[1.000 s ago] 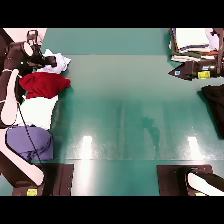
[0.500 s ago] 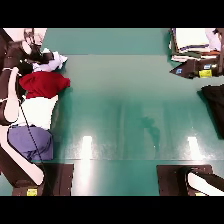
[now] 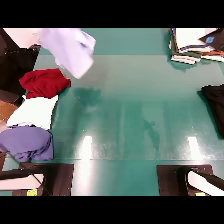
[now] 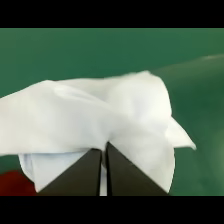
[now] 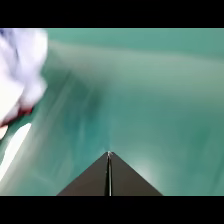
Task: Fold the shirts.
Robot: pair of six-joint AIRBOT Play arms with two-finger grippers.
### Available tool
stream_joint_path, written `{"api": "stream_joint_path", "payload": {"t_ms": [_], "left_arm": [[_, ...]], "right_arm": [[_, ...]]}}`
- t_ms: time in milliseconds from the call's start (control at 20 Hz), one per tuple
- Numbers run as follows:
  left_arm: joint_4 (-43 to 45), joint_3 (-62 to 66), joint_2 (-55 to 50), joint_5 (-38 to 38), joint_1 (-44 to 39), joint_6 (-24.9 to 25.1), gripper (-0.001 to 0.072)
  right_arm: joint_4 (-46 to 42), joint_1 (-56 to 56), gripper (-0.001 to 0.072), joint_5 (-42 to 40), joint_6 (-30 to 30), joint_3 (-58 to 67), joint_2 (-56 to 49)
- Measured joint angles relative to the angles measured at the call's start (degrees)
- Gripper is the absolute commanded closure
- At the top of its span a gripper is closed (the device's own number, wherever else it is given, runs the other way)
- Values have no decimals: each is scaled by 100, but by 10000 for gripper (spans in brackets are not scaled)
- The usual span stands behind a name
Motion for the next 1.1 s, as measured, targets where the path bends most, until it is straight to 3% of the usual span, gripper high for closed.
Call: {"api": "stream_joint_path", "payload": {"t_ms": [200,400,650,1000,1050,1100], "left_arm": [[-789,-409,575,-841,-942,400,677],[-966,-1554,710,-1054,-1360,568,674],[-516,-2896,750,-704,-876,345,665],[-564,-3456,765,-839,-153,98,661],[-573,-3504,758,-728,-133,87,384],[-621,-3539,745,-649,-125,87,-9]], "right_arm": [[0,-101,692,98,0,496,2],[-2,-107,692,313,-2,673,2],[-11,-111,692,608,-2,726,2],[-15,-111,692,708,-2,732,2],[-24,-111,692,710,-2,732,2],[-35,-111,692,715,-2,732,2]]}}
